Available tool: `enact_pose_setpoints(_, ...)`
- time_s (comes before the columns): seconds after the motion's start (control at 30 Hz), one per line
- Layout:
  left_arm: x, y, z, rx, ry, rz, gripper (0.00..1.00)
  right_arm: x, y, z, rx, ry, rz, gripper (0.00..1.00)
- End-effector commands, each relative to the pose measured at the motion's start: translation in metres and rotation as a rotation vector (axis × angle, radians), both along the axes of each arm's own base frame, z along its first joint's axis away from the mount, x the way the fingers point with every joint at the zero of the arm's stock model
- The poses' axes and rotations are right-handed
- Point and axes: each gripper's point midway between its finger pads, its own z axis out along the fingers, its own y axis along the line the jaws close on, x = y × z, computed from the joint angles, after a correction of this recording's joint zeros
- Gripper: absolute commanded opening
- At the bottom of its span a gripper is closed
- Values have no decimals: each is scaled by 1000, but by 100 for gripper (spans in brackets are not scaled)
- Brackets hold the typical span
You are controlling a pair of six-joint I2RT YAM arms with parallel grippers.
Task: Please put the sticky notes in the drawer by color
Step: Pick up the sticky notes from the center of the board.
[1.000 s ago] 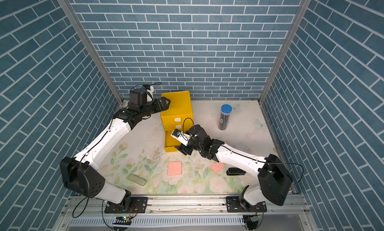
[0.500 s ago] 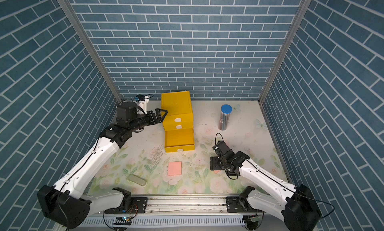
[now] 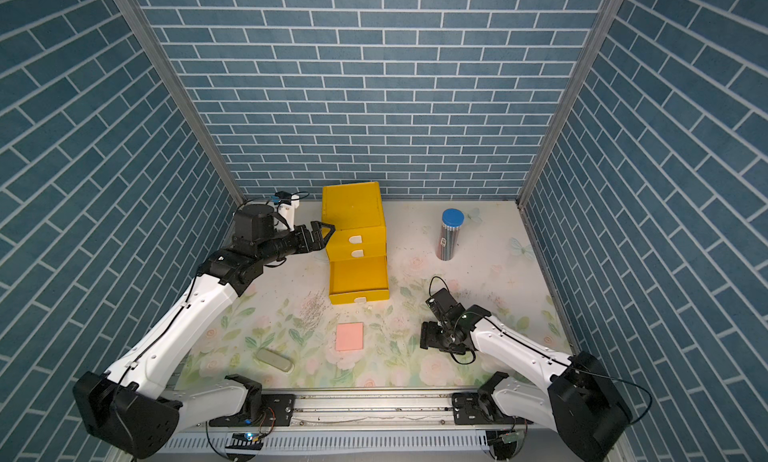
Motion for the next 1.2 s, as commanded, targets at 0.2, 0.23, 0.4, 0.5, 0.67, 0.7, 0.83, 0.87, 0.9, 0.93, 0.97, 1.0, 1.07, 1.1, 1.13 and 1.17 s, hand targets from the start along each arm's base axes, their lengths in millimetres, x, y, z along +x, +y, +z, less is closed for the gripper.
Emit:
enact_pose_setpoints(0.2, -1, 10, -3, 52, -19, 29, 100, 27, 2, -9, 2, -44, -18, 83)
enact_pose_setpoints(0.23, -1, 10, -3, 51, -20, 28, 100, 31, 4, -9, -6, -49, -5, 83)
enact_pose_setpoints(0.4, 0, 10, -7, 56, -13, 29, 100, 42, 9, -20, -73, -13, 57, 81)
enact_pose_setpoints(0.5, 0, 11, -10, 59, -14, 36, 100, 47, 14, -23, -94, -14, 101, 79)
enact_pose_setpoints(0.67, 0, 12, -13, 64, -8, 39, 100, 39, -11, -35, -267, 63, 140, 74)
enact_pose_setpoints(0.7, 0, 12, -13, 65, -8, 38, 100, 33, -16, -37, -288, 84, 146, 72)
enact_pose_setpoints(0.83, 1, 12, -16, 69, -4, 39, 100, 19, -23, -39, -306, 119, 149, 70)
enact_pose_setpoints(0.87, 2, 13, -16, 69, -3, 42, 100, 18, -25, -39, -317, 124, 145, 70)
enact_pose_setpoints(0.9, 2, 12, -17, 66, -2, 41, 100, 17, -27, -39, -329, 129, 149, 70)
enact_pose_setpoints(0.93, 3, 10, -18, 63, -1, 35, 100, 18, -28, -40, -343, 128, 154, 70)
enact_pose_setpoints(0.97, 3, 7, -17, 49, -4, 17, 100, 18, -31, -42, -367, 136, 160, 70)
enact_pose_setpoints(1.0, 2, 2, -16, 35, -7, -6, 100, 18, -31, -44, -375, 146, 171, 69)
enact_pose_setpoints(1.07, 3, 0, -15, 21, -6, -12, 100, 19, -27, -46, -378, 154, 188, 67)
enact_pose_setpoints(1.1, 3, 0, -13, 19, -10, -8, 100, 18, -26, -47, -388, 159, 201, 67)
enact_pose_setpoints(1.13, 4, 2, -13, 22, -10, 0, 100, 18, -26, -46, -403, 161, 207, 66)
enact_pose_setpoints(1.17, 4, 3, -12, 28, -12, 9, 100, 17, -27, -44, -423, 164, 213, 66)
